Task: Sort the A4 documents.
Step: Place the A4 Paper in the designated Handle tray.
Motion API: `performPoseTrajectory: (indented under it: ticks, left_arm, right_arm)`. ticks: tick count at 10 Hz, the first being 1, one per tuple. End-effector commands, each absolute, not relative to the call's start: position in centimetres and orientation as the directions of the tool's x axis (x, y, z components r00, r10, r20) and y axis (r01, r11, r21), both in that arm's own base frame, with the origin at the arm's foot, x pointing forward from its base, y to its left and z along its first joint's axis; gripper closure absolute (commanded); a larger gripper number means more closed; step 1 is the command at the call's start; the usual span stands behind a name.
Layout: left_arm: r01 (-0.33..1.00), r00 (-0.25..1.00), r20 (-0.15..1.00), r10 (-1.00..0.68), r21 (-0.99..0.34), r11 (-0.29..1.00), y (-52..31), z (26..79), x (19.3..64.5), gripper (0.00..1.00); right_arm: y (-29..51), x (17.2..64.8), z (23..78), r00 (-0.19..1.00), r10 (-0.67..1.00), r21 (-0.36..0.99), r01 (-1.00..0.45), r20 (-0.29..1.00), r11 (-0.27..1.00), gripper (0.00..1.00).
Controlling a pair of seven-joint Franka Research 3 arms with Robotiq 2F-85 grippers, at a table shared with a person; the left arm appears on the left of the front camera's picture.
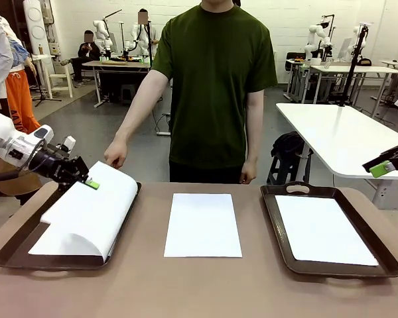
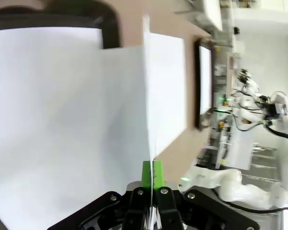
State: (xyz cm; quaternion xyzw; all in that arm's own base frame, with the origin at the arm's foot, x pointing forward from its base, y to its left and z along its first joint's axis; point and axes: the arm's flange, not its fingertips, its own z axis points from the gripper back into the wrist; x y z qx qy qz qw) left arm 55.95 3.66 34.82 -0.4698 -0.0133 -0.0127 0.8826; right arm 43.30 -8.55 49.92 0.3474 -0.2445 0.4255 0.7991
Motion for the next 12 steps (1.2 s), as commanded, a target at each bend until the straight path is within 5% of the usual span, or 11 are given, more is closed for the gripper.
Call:
performPoseTrajectory:
  ticks: [1,5,11,12]
  left_arm:
    - [0.047,0.998,0.054,-0.014,-0.693,0.719,4.1,35.1,55.8,0.99]
    - [0.164,0.985,0.036,-0.171,-0.523,0.837,5.4,35.6,57.0,0.99]
    - [0.131,0.990,0.093,-0.102,-0.402,0.906,6.1,34.4,56.7,0.99]
    - [0.109,0.992,0.098,-0.076,-0.395,0.912,6.5,34.3,56.6,0.84]
  right_arm:
    - [-8.5,43.2,49.9,0.513,0.512,0.346,-0.854,0.689,0.389,0.00]
    - [-8.5,43.2,49.9,0.513,0.512,0.346,-0.854,0.689,0.389,0.00]
    - [-8.5,43.2,49.9,0.513,0.512,0.346,-0.854,0.689,0.389,0.00]
    - [-8.5,43.2,49.9,0.513,0.512,0.346,-0.854,0.689,0.389,0.00]
